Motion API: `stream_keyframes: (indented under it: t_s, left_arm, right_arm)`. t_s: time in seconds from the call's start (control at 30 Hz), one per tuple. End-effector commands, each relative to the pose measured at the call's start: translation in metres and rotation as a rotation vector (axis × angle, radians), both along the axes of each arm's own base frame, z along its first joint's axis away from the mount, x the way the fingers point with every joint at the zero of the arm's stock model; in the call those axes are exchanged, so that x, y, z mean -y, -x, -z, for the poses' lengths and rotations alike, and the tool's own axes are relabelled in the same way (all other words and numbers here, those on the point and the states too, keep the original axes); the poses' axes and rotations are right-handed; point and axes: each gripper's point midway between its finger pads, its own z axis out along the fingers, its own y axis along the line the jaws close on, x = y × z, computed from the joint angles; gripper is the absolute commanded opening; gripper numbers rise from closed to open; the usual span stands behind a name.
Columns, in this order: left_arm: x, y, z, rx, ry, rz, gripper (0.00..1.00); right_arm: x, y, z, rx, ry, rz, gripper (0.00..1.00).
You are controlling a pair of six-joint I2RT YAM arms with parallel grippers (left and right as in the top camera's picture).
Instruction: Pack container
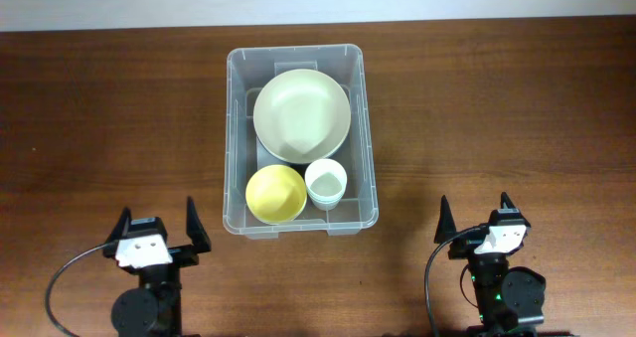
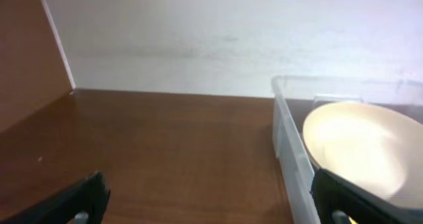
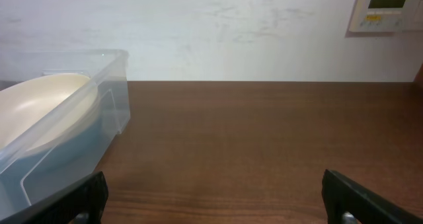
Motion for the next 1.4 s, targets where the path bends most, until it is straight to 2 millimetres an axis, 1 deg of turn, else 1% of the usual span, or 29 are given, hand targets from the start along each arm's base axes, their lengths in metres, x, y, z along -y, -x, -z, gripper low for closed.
stream_keyframes:
  t_s: [0.0, 0.17, 0.23, 0.37, 0.83, 1.37]
  left_arm:
    - [0.012, -0.006, 0.014, 0.031, -0.063, 0.072, 1.00]
    - [0.012, -0.010, 0.026, 0.044, -0.087, 0.077, 1.00]
    - [0.017, -0.011, 0.040, 0.025, -0.091, 0.105, 1.00]
    - [0.017, -0.010, 0.052, -0.023, -0.092, 0.110, 1.00]
    - [0.021, -0.010, 0.051, -0.019, -0.086, 0.125, 1.00]
    - [0.021, -0.010, 0.051, -0.017, -0.074, 0.122, 1.00]
  right_arm:
    - [0.001, 0.000, 0.002, -0.004, 0.007, 0.000, 0.99]
    - [0.001, 0.000, 0.002, -0.004, 0.006, 0.000, 0.99]
    - [0.001, 0.000, 0.002, -0.004, 0.006, 0.000, 0.99]
    - [0.001, 0.000, 0.002, -0.004, 0.006, 0.000, 0.99]
    - [0.001, 0.000, 0.002, -0.004, 0.006, 0.000, 0.99]
    - [0.001, 0.000, 0.002, -0.004, 0.006, 0.000, 0.99]
